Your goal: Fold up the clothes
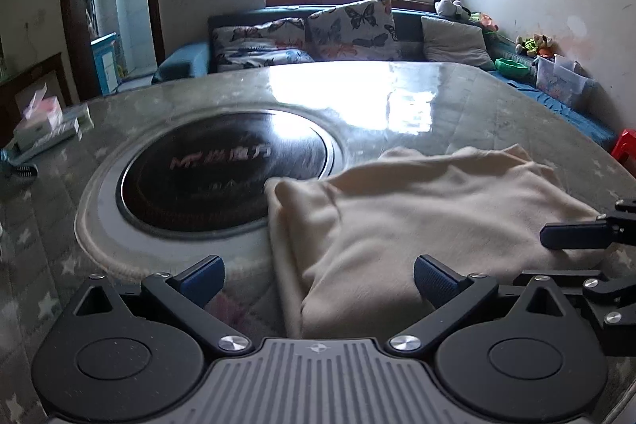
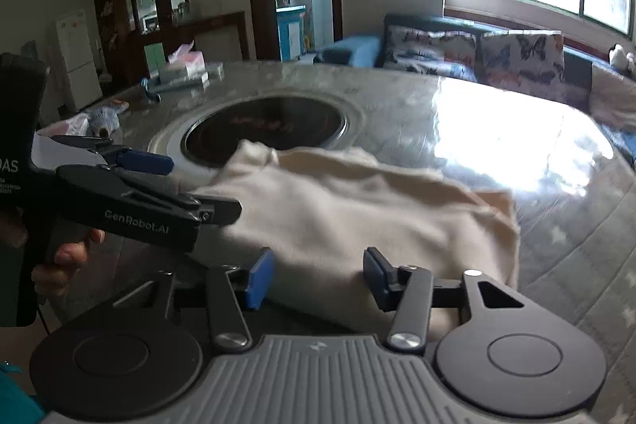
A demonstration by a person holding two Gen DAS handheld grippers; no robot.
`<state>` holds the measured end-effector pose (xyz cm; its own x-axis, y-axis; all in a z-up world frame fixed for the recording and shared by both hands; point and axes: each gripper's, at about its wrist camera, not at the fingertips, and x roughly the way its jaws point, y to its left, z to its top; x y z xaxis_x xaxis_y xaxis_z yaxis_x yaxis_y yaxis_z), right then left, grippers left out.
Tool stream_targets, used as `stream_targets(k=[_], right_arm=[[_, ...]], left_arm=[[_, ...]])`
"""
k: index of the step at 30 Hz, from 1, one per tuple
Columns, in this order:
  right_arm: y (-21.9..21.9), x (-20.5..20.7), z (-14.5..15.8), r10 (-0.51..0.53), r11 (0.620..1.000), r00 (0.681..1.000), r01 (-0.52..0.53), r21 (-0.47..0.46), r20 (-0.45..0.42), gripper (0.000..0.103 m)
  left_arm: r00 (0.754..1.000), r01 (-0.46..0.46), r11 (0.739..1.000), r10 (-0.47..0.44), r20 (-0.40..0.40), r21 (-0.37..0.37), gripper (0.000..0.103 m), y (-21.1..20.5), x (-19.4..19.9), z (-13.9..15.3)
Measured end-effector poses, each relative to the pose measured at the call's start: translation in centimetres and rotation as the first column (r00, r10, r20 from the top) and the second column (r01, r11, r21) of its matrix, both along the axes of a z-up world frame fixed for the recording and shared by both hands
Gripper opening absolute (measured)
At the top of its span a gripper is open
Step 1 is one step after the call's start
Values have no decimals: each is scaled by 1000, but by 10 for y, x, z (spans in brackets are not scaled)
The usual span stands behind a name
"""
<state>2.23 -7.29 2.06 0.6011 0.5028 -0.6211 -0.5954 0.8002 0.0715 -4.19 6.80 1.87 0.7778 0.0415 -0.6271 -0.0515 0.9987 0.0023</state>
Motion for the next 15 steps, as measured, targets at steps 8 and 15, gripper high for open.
stream_targets(k=[8, 15], right_arm=[[-2, -5, -15, 14, 1000, 999, -13, -11, 30, 50], [-7, -11, 5, 18, 1000, 999, -18, -8, 47, 50]], left_arm=[[1000, 6, 1000, -7, 14, 2, 103, -1, -3, -7], [999, 2, 1000, -1, 37, -7, 103, 6, -7, 6]])
